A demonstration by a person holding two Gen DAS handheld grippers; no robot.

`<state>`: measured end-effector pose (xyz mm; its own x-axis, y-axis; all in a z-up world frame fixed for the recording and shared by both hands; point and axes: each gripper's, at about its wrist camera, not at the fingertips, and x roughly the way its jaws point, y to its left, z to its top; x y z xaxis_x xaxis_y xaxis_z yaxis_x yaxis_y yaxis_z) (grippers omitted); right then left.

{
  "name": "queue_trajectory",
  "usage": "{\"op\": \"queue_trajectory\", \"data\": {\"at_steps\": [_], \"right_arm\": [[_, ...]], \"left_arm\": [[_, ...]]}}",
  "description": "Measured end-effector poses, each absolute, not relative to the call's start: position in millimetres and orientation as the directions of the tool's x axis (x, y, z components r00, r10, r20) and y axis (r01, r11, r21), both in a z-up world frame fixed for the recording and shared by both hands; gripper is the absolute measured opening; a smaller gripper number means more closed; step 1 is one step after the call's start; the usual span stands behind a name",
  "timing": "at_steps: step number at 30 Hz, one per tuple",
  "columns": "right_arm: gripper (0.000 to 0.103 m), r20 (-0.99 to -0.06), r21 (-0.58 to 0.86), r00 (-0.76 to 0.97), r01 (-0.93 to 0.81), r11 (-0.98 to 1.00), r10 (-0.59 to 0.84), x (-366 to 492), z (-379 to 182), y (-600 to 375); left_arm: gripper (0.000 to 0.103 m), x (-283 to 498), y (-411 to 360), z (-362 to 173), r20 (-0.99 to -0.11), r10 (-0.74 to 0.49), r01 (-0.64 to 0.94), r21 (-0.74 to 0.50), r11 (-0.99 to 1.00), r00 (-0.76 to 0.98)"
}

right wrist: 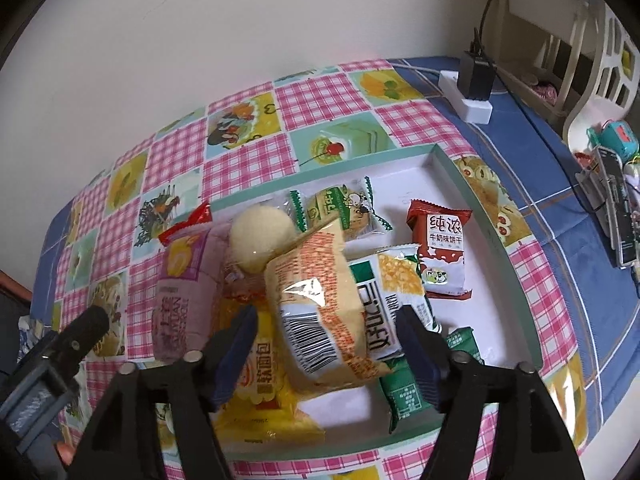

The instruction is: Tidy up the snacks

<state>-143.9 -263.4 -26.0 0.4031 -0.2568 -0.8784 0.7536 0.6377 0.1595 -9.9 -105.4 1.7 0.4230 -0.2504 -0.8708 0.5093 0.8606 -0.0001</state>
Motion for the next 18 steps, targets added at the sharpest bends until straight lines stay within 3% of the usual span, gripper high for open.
{"op": "queue_trajectory", "data": {"at_steps": [7, 18], "right_arm": [[0.103, -0.846, 0.164, 0.451, 0.728, 0.666, -0.285, -149.7, -18.1, -237.4], [0.103, -0.822, 0.238, 0.507, 0.719, 0.653, -0.259, -178.0, -12.2, -210.3]], "left_arm": [[0.100, -21.7, -81.8, 0.7, -0.867, -0.177, 0.475, 0.077, 0.877, 0.466], [0.100, -38.3, -39.9, 3.0, -0.863, -0.092, 0.412, 0.141, 0.900, 0.496]]}}
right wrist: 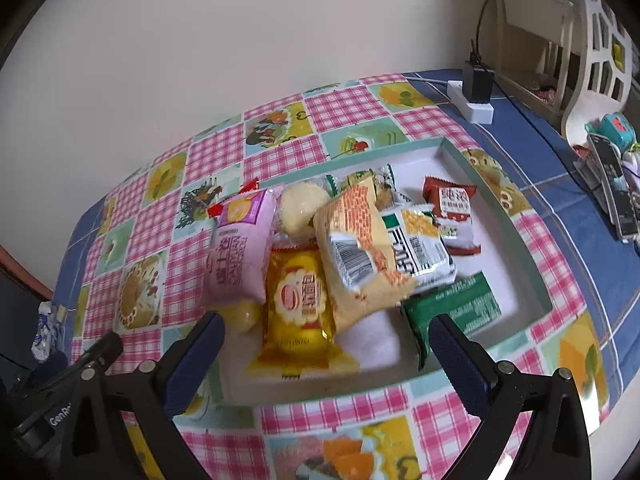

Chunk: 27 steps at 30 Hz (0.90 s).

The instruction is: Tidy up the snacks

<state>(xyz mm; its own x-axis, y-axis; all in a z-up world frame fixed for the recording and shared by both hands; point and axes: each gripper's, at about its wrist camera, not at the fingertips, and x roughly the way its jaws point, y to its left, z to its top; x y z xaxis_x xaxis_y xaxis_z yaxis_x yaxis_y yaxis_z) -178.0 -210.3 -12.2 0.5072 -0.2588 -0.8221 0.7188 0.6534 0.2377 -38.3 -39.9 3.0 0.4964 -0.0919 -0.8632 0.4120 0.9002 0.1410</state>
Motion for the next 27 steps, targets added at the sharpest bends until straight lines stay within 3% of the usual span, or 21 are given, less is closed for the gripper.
{"op": "queue_trajectory", "data": {"at_steps": [7, 27], "right_arm": [[0.103, -0.803, 0.264, 0.533, 0.720, 0.642, -0.268, -190.5, 1.7, -203.2], [0.103, -0.841, 0.102, 0.440, 0.700, 0.707, -0.314, -176.6, 7.5, -178.7]], "left_arm": [[0.100, -48.7, -16.7, 6.5, -0.858, -0.093, 0.406, 0.142, 0.903, 0.505], [0.100, -38.8, -0.6, 8.5, -0.864, -0.091, 0.370, 0.115, 0.922, 0.495]]}}
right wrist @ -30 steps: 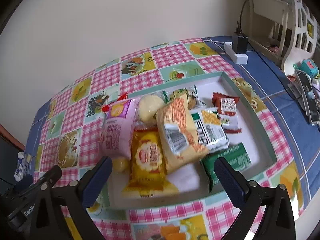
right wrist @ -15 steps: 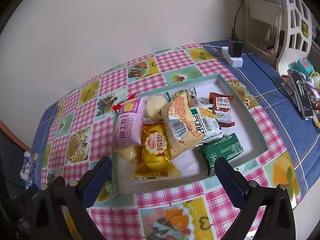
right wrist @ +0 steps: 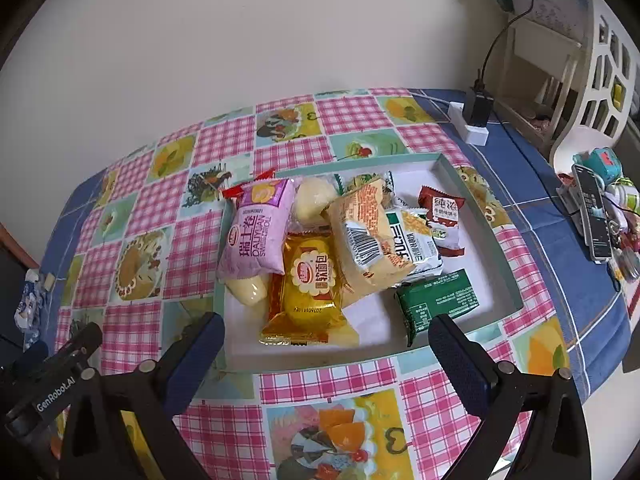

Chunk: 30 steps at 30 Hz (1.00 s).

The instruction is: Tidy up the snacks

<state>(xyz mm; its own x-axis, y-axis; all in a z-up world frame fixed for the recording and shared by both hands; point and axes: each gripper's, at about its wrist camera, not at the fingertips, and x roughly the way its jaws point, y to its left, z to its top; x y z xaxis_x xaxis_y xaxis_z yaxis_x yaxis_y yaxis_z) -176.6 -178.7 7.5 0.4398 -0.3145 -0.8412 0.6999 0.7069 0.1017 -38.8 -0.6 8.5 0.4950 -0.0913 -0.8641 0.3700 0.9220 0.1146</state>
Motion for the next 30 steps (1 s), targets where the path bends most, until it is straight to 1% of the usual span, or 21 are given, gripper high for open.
{"op": "queue_trajectory", "data": {"at_steps": [10, 30], "right_arm": [[0.103, -0.870, 0.064, 0.397, 0.680, 0.731, -0.293, -164.6, -3.2, -175.2], [0.103, -0.883, 0.068, 0.387, 0.663, 0.745, -0.264, -159.0, -10.4, -173.1]], "left_arm": [[0.100, -30.0, 5.9, 1.6, -0.883, -0.053, 0.341, 0.125, 0.932, 0.467], [0.100, -29.2, 7.2, 1.2, -0.886, -0.048, 0.344, 0.128, 0.930, 0.462]]}}
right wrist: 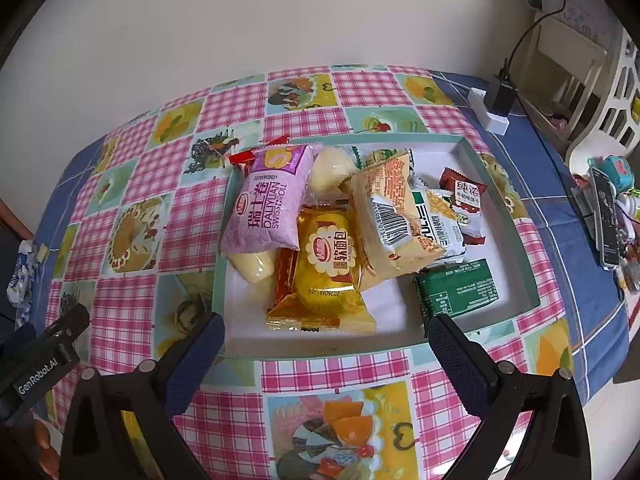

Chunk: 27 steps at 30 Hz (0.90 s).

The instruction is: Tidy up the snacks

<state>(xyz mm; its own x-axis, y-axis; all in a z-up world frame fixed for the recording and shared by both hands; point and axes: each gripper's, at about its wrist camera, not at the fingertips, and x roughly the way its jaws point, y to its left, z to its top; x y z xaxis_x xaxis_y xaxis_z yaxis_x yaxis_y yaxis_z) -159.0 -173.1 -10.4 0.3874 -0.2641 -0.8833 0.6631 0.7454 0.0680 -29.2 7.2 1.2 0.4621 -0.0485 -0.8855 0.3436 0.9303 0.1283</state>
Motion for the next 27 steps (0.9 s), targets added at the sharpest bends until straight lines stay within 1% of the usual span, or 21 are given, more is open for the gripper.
{"op": "queue_trajectory", "data": {"at_steps": [27], "right_arm": [[0.103, -0.885, 0.073, 0.389, 0.660, 0.748, -0.256, -158.7, -11.9, -174.1]], "left_arm": [[0.100, -31.8, 2.7, 1.7, -0.887, -0.064, 0.367, 0.123, 0.922, 0.458]]}}
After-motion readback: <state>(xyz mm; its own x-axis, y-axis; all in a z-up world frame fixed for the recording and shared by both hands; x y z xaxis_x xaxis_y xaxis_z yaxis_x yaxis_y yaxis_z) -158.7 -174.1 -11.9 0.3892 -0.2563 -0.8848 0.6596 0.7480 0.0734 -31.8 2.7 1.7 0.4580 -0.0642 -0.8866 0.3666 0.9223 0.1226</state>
